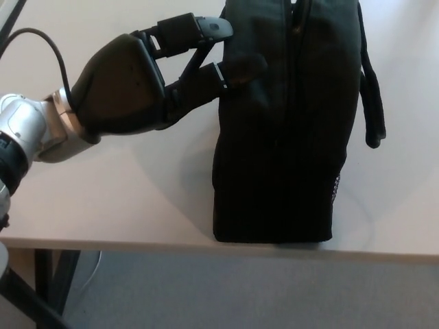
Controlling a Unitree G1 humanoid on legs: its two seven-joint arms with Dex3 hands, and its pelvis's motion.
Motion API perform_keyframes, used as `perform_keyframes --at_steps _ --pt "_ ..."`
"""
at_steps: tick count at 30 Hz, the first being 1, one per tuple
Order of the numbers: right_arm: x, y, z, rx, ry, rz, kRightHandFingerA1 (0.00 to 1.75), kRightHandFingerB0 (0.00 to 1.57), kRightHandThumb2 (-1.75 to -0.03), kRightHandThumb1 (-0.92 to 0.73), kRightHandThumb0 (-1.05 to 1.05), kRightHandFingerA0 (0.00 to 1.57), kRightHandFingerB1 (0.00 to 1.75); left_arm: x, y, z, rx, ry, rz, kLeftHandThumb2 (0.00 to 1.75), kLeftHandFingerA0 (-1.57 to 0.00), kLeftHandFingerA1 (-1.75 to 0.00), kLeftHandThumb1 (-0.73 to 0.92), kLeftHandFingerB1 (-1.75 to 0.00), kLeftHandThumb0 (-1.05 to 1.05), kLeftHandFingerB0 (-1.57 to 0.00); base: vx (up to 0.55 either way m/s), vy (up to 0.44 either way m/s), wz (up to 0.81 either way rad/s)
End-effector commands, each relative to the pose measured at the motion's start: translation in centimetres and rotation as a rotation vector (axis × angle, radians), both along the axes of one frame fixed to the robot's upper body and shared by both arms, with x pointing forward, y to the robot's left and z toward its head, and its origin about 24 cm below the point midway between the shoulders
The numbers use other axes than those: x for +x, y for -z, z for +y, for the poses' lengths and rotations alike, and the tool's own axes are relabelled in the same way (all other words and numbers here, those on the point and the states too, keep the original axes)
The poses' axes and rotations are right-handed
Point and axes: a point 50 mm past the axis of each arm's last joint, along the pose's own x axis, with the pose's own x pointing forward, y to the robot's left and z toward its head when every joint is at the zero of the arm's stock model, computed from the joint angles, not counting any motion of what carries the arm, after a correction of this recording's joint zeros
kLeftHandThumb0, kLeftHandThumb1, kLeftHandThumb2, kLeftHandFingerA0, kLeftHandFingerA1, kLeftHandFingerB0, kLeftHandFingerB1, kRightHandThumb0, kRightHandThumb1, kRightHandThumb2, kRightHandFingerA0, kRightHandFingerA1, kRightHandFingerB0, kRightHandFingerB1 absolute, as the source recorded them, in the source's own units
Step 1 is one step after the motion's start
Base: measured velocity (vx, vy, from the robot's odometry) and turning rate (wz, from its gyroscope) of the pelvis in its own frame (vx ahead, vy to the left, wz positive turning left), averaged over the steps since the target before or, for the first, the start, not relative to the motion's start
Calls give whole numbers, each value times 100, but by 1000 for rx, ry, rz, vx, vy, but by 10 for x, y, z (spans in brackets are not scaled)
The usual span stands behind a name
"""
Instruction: A lunch bag is kept on the middle of the desk and the robot uses both its hands to grab the opening of the bag from the left and right and moves its hands away from each other to spread the bag open
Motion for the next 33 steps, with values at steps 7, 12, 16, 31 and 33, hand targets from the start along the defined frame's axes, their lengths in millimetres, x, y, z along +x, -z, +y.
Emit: perform_keyframes --at_steps 7,12,16,31,33 --pt "-39 50 -7 -66 -72 241 102 35 -55 -50 -31 88 32 -3 10 28 32 -77 68 54 -44 -49 47 -30 -3 -24 0 0 0" --pt "-39 63 -18 -94 -27 282 117 32 -57 -52 -31 80 32 -3 6 34 26 -96 85 53 -46 -49 45 -31 -2 -23 0 0 0" --pt "-39 69 -23 -89 -36 325 118 33 -57 -51 -28 79 33 -1 4 35 26 -121 76 53 -45 -49 45 -30 -3 -15 0 0 0" --pt "-52 88 -52 -201 24 390 108 37 -55 -50 -27 82 33 -1 2 44 62 -163 86 55 -42 -52 51 -30 -3 -16 0 0 0" --pt "-51 85 -48 -196 23 387 69 35 -55 -49 -26 86 32 0 0 44 63 -167 89 83 -33 -61 33 -49 -2 -10 0 0 0"
